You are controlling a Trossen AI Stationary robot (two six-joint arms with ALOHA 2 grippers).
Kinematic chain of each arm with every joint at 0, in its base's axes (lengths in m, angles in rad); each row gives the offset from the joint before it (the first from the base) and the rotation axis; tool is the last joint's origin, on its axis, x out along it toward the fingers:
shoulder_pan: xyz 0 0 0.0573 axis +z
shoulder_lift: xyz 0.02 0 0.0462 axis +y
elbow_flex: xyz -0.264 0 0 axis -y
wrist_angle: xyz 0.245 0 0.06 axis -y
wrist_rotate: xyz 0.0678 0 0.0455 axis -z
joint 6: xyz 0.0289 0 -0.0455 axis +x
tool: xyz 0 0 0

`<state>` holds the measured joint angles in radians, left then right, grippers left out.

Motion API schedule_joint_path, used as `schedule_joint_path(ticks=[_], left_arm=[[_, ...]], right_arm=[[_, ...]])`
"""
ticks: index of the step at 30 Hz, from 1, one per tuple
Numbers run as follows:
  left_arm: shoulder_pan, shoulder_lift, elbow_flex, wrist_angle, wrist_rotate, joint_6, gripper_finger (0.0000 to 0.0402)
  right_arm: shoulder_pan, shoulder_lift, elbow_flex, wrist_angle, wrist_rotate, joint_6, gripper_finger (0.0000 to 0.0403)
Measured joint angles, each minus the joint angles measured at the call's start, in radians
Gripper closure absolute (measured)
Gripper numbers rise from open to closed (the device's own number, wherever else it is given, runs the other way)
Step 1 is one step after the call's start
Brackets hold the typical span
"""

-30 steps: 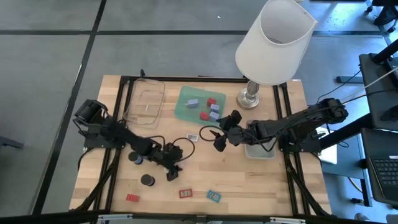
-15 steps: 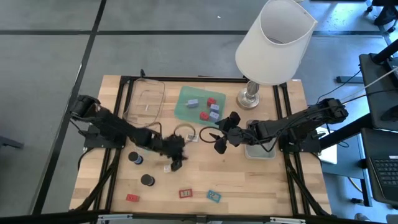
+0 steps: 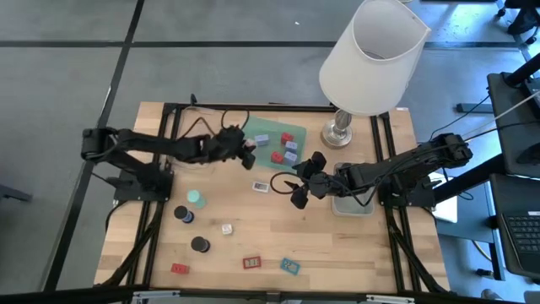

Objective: Pick & Place Office items
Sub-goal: Put the white charger adapter into the green bin

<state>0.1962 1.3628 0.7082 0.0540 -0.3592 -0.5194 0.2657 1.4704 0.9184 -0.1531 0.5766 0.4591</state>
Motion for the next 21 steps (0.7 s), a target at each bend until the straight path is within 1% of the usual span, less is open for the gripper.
schedule_joint_path(ticks=[1, 2, 5, 6, 10, 14, 21], left_arm=[[0.028, 0.017, 0.000, 0.001, 0.046, -0.009, 0.0278], [0.053, 0.030, 0.000, -0.002, 0.071, -0.013, 0.0278], [0.109, 0.067, 0.000, 0.002, 0.096, -0.001, 0.0278], [0.122, 0.084, 0.000, 0.003, 0.107, 0.003, 0.0278], [0.146, 0.138, 0.000, 0.000, 0.203, 0.006, 0.0278], [0.146, 0.170, 0.000, -0.001, 0.216, 0.010, 0.0278], [0.146, 0.174, 0.000, -0.004, 0.223, 0.010, 0.0278]], right_arm=[[0.000, 0.000, 0.000, -0.001, 0.000, 0.000, 0.0127], [0.000, 0.000, 0.000, -0.003, 0.002, -0.002, 0.0127], [0.000, 0.000, 0.000, -0.006, 0.003, -0.003, 0.0127], [0.000, 0.000, 0.000, -0.009, 0.006, -0.003, 0.0127], [0.000, 0.000, 0.000, -0.018, 0.008, -0.006, 0.0127], [0.000, 0.000, 0.000, -0.020, 0.010, -0.018, 0.0127], [0.000, 0.000, 0.000, -0.021, 0.010, -0.018, 0.0127]])
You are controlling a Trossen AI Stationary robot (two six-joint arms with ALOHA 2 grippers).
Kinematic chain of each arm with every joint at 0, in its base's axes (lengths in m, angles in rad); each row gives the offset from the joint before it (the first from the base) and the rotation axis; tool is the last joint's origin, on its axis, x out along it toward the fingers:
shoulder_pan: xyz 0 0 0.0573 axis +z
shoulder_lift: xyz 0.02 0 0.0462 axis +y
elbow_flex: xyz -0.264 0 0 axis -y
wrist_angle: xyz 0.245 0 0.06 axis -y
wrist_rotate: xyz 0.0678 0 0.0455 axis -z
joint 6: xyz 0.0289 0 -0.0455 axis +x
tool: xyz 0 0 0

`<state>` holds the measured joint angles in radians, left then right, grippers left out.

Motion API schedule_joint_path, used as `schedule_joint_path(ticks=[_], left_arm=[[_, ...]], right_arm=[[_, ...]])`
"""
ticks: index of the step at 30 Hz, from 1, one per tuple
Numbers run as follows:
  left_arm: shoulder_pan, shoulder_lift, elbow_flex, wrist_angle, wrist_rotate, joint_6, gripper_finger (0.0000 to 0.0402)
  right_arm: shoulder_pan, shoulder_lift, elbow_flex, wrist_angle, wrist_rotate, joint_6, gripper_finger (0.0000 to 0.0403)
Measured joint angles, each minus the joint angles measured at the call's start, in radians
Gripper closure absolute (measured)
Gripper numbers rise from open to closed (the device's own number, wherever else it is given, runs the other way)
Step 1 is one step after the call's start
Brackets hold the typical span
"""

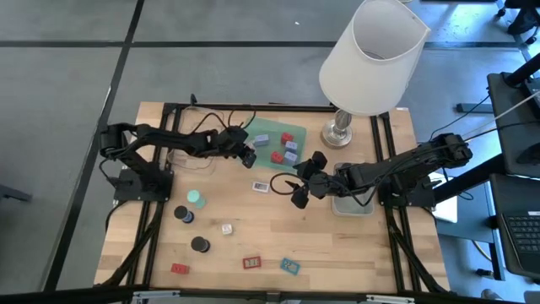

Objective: Pick & Place Office items
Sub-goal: Put the white charger adapter into the green bin

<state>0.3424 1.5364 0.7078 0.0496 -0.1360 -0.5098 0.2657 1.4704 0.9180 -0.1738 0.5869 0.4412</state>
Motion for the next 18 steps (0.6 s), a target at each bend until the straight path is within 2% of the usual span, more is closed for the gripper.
schedule_joint_path(ticks=[18], left_arm=[[-0.001, 0.000, 0.002, -0.045, -0.001, 0.037, 0.0274]], right_arm=[[0.000, 0.000, 0.000, 0.000, 0.000, 0.001, 0.0127]])
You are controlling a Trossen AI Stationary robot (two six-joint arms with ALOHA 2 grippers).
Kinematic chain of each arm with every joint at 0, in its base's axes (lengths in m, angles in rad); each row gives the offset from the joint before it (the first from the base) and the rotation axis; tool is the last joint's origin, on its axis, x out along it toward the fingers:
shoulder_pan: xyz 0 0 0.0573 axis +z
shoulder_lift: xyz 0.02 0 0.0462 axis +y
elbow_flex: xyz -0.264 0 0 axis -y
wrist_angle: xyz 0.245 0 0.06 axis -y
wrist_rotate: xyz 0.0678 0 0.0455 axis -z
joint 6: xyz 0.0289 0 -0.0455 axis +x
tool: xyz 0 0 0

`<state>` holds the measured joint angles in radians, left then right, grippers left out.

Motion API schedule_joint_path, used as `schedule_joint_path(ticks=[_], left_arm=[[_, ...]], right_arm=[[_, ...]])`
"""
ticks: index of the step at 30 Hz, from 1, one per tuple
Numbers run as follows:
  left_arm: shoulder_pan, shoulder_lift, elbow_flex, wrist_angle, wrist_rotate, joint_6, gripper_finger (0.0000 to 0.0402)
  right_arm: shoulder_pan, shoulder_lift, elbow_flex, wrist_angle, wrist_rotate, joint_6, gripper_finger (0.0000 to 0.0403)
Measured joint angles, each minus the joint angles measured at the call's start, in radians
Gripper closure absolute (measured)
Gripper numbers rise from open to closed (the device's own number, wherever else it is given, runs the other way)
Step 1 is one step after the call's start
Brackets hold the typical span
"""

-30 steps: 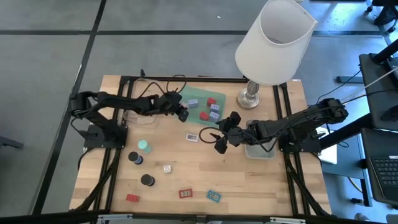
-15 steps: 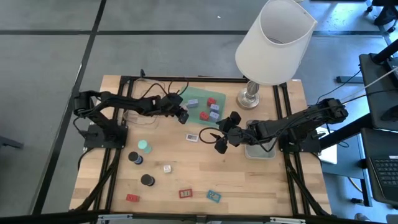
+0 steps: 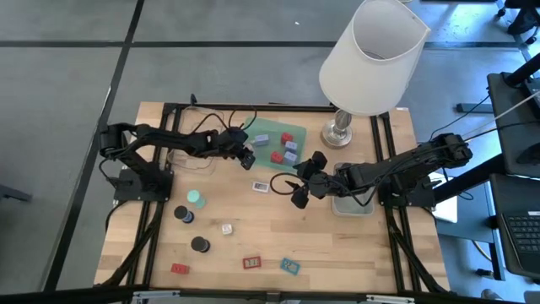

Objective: Pick & Place Office items
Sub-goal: Put the white charger adapter into the green bin, then put the green charger adapter into the green bin

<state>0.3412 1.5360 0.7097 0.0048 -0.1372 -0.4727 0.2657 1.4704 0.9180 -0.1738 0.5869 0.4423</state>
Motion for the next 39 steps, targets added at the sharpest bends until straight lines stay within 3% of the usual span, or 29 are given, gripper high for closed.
schedule_joint_path(ticks=[14, 22, 26, 32, 39], left_arm=[[0.000, -0.011, -0.002, -0.004, -0.001, 0.010, 0.0223], [-0.027, -0.135, 0.072, -0.039, 0.034, 0.125, 0.0215], [-0.131, -0.191, 0.089, -0.027, 0.107, 0.119, 0.0215], [-0.401, -0.200, 0.088, -0.033, 0.131, 0.109, 0.0215], [-0.680, -0.200, 0.088, -0.040, 0.005, 0.036, 0.0214]], right_arm=[[0.000, 0.000, 0.000, 0.000, 0.000, 0.003, 0.0127], [0.000, 0.000, 0.000, -0.021, 0.000, 0.003, 0.0127], [0.000, 0.000, 0.000, -0.026, 0.000, 0.003, 0.0127], [0.000, 0.000, 0.000, -0.026, 0.000, 0.003, 0.0127], [0.000, 0.000, 0.000, -0.026, 0.000, 0.023, 0.0127]])
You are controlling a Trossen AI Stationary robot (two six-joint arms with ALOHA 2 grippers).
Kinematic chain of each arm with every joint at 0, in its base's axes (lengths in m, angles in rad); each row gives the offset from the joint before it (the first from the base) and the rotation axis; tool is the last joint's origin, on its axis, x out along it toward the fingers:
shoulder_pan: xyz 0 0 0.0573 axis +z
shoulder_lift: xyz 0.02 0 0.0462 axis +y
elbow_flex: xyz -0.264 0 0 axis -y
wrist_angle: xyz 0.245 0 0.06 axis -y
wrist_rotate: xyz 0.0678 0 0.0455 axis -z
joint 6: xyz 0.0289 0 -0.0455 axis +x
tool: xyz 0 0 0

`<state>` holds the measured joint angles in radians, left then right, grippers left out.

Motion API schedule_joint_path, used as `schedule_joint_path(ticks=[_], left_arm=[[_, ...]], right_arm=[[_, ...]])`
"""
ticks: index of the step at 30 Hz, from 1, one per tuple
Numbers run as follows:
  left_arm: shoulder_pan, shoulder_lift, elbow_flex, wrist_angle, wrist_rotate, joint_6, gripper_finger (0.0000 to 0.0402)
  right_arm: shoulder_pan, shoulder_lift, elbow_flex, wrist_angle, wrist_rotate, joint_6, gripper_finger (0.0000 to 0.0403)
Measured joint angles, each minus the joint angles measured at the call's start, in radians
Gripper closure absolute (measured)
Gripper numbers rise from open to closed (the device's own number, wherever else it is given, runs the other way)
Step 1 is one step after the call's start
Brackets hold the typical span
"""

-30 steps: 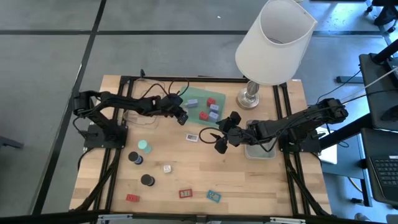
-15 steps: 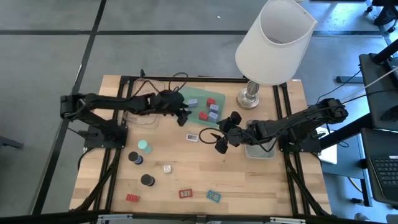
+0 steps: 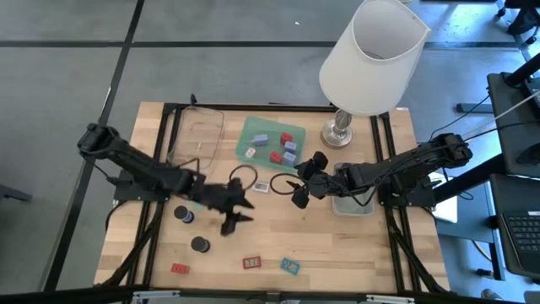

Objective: Pick & Place Office items
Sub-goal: Put the green charger adapter into the green bin

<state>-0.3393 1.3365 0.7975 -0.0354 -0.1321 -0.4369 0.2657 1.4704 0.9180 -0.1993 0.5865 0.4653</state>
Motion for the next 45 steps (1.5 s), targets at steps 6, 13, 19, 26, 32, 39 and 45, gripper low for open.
schedule_joint_path(ticks=[6, 13, 19, 26, 32, 39, 45], left_arm=[[-0.129, 0.000, 0.000, -0.116, -0.144, -0.117, 0.0185], [-0.197, 0.001, 0.000, -0.226, -0.157, -0.235, 0.0139], [-0.250, 0.001, -0.003, -0.323, -0.189, -0.190, 0.0135], [-0.276, 0.002, -0.058, -0.328, -0.189, -0.261, 0.0134], [-0.277, 0.003, -0.093, -0.324, -0.187, -0.319, 0.0134], [-0.284, 0.006, -0.137, -0.234, -0.182, -0.339, 0.0134], [-0.308, 0.069, -0.137, -0.210, -0.184, -0.334, 0.0134]], right_arm=[[0.000, 0.000, 0.000, 0.000, 0.000, 0.025, 0.0127], [0.000, 0.000, 0.000, 0.000, -0.003, 0.026, 0.0127], [0.000, 0.000, 0.000, 0.000, -0.003, 0.028, 0.0127], [0.000, 0.000, 0.000, 0.000, -0.003, 0.027, 0.0127], [0.000, 0.000, 0.000, 0.000, -0.003, 0.027, 0.0127], [0.000, 0.000, 0.000, 0.000, -0.003, 0.027, 0.0127], [0.000, 0.000, 0.000, 0.000, -0.003, 0.027, 0.0127]])
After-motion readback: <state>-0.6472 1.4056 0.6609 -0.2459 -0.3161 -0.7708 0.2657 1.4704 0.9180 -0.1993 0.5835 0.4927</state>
